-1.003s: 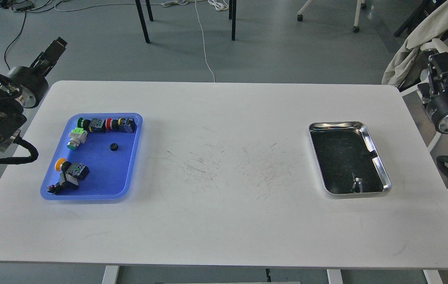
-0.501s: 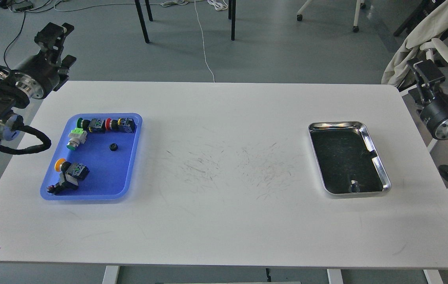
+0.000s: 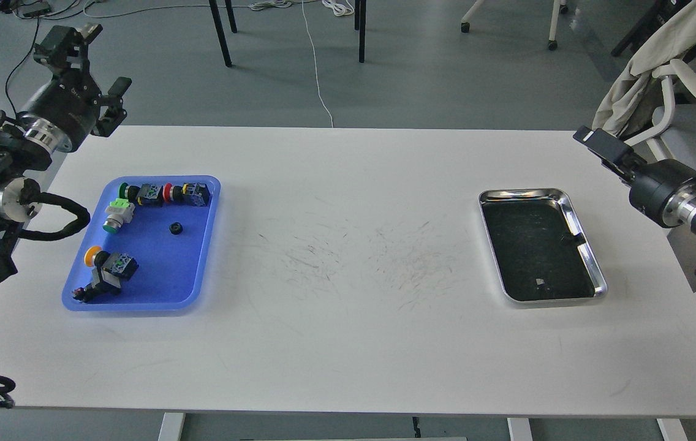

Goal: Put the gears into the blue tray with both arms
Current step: 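Reach the right gripper over the metal tray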

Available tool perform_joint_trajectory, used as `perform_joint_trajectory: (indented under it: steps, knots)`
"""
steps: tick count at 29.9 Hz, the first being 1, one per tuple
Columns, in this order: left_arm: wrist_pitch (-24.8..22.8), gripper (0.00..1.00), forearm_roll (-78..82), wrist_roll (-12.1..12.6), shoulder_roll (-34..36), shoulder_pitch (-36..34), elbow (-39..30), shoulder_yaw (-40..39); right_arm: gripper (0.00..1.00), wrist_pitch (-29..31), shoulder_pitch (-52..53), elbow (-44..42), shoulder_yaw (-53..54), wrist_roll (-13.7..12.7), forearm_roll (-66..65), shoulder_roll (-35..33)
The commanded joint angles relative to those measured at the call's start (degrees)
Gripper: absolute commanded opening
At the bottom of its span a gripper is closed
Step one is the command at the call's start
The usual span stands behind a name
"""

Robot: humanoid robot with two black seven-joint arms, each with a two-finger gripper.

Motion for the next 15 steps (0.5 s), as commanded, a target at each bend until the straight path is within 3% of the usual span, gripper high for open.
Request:
perform_joint_trajectory:
  steps: [1, 7, 10, 15]
  knots:
    - [0.0, 0.99, -1.4, 0.0, 0.1, 0.1, -0.2, -1.5, 0.95, 1.1, 3.5, -0.3, -4.3, 0.1, -6.2, 0.2]
    - [0.0, 0.99, -2.3, 0.0, -0.4, 0.4, 0.2, -1.8, 0.95, 2.1, 4.9, -1.9, -4.9, -0.3, -20.0, -0.2]
    - [0.0, 0.99, -2.4, 0.0, -0.2, 0.5, 0.3, -1.8, 0.95, 7.4, 4.9, -6.7, -5.9, -2.0, -25.7, -0.1]
    - [0.0, 0.99, -2.4, 0.0, 0.7, 0.5, 0.3, -1.8, 0.95, 14.1, 5.1, -16.4, -6.6, -1.6, -30.8, 2.1]
